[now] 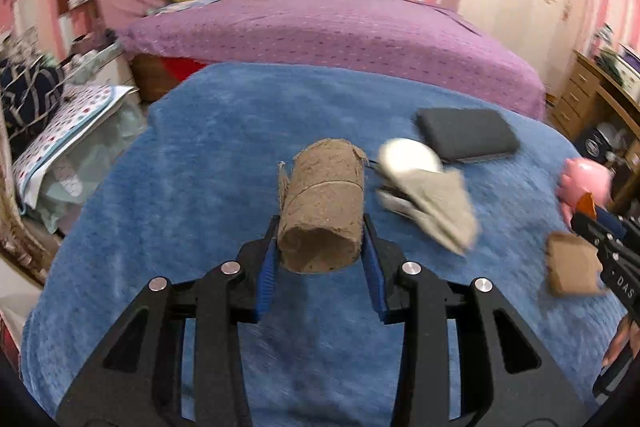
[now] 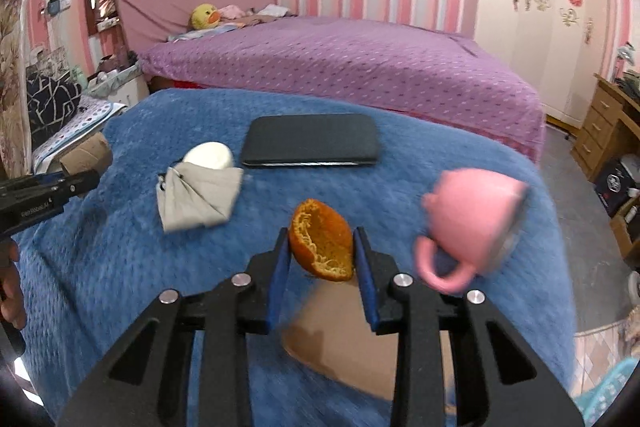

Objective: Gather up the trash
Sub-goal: 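Carry the cardboard tube and orange peel toward the blue basket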

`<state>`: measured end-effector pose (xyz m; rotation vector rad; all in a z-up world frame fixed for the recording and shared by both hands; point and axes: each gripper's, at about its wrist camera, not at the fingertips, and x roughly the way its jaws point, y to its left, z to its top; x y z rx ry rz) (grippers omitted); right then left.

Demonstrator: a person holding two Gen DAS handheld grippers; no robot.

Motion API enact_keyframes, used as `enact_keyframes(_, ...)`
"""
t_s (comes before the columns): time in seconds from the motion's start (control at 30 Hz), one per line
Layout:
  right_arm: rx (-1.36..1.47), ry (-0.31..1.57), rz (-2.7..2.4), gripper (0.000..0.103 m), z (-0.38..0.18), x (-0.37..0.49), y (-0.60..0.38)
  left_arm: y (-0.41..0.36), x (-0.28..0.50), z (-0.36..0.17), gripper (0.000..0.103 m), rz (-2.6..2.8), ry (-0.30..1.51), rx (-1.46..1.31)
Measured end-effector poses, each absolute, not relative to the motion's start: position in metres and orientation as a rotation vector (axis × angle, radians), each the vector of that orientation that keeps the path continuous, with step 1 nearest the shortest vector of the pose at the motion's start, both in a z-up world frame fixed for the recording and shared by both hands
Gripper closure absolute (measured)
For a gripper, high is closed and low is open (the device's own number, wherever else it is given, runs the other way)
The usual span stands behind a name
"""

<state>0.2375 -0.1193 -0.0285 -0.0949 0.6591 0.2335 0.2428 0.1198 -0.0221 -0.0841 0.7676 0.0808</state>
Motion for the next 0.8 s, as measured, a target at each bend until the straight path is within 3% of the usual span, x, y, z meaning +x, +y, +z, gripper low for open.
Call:
enact_keyframes(0.47,-0.064,0.637,0.016,0.071,-0.016,0.144,-0.254,-0.020,0.199,-0.013,0.066,-0.151,0.725,-0.016)
enact_keyframes(0.8,0.015,0.607,-0.063,0.071,-0.025,0.123,-0.321,-0.061,0.182,-0.019,0.066,-0.181,0.700,0.022)
